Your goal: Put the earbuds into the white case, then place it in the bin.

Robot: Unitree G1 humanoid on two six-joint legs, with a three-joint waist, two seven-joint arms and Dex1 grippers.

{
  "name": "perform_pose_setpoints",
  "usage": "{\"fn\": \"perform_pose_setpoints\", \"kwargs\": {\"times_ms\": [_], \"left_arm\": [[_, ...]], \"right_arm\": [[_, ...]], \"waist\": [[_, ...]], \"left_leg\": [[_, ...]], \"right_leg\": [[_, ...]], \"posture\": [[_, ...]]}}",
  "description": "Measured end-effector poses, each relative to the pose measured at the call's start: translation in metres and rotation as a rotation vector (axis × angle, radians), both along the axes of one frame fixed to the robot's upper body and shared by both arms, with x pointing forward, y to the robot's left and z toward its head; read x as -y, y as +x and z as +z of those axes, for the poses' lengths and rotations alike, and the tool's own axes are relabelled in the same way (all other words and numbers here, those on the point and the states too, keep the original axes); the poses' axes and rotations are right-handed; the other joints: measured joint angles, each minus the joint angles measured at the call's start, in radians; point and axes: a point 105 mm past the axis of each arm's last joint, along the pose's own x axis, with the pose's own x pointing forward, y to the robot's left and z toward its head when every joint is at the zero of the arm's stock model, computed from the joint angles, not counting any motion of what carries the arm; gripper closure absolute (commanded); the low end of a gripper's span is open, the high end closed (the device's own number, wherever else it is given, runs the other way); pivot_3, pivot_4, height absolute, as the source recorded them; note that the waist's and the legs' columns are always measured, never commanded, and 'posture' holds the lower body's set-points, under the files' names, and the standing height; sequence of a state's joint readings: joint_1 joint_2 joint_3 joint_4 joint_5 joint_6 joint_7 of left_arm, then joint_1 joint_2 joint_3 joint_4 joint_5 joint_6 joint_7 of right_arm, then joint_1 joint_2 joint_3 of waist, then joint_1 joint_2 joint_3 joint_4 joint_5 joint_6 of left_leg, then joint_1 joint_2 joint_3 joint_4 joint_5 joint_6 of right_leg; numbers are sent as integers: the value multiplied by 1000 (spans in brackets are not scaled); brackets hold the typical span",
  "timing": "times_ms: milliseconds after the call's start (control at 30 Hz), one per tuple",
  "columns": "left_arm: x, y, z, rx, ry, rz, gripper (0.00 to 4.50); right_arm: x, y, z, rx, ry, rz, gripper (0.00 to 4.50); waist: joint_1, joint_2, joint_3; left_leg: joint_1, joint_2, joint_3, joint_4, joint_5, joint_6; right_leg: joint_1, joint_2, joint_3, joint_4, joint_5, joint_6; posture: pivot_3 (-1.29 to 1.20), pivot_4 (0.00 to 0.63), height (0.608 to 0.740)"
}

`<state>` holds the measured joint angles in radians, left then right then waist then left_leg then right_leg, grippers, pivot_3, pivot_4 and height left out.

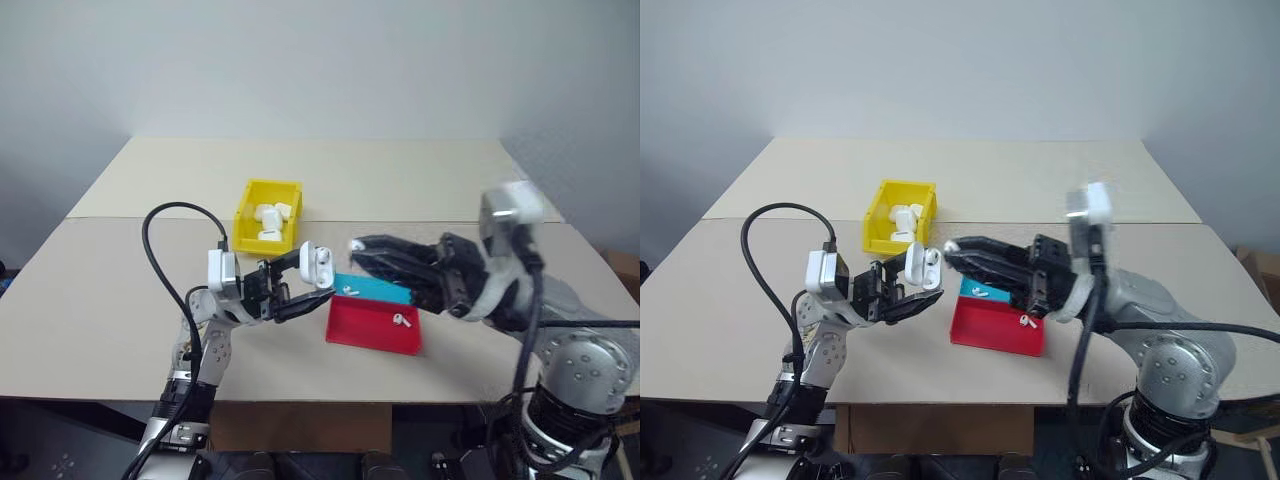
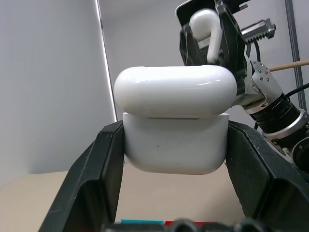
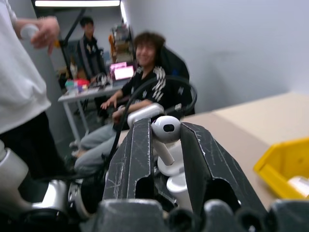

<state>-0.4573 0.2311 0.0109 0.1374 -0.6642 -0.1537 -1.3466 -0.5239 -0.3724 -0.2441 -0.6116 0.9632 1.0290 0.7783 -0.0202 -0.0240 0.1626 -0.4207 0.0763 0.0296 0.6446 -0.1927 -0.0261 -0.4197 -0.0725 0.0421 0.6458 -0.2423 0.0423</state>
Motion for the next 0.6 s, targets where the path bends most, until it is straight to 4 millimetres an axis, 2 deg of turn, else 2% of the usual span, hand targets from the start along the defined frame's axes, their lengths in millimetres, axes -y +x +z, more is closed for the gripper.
{"fn": "perform_pose_setpoints", "kwargs": {"times_ms": [600], "left_arm": [[-1,-3,-4,-9,-2,8,1723]], "right_arm": [[-16,8,-11,-11,-47,4,3713]], "waist": [[5,0,0]], "left_leg": [[-1,0,0,0,0,0]], "right_leg": [[0,0,0,-1,0,0]], "posture": [[0,150,740]]}}
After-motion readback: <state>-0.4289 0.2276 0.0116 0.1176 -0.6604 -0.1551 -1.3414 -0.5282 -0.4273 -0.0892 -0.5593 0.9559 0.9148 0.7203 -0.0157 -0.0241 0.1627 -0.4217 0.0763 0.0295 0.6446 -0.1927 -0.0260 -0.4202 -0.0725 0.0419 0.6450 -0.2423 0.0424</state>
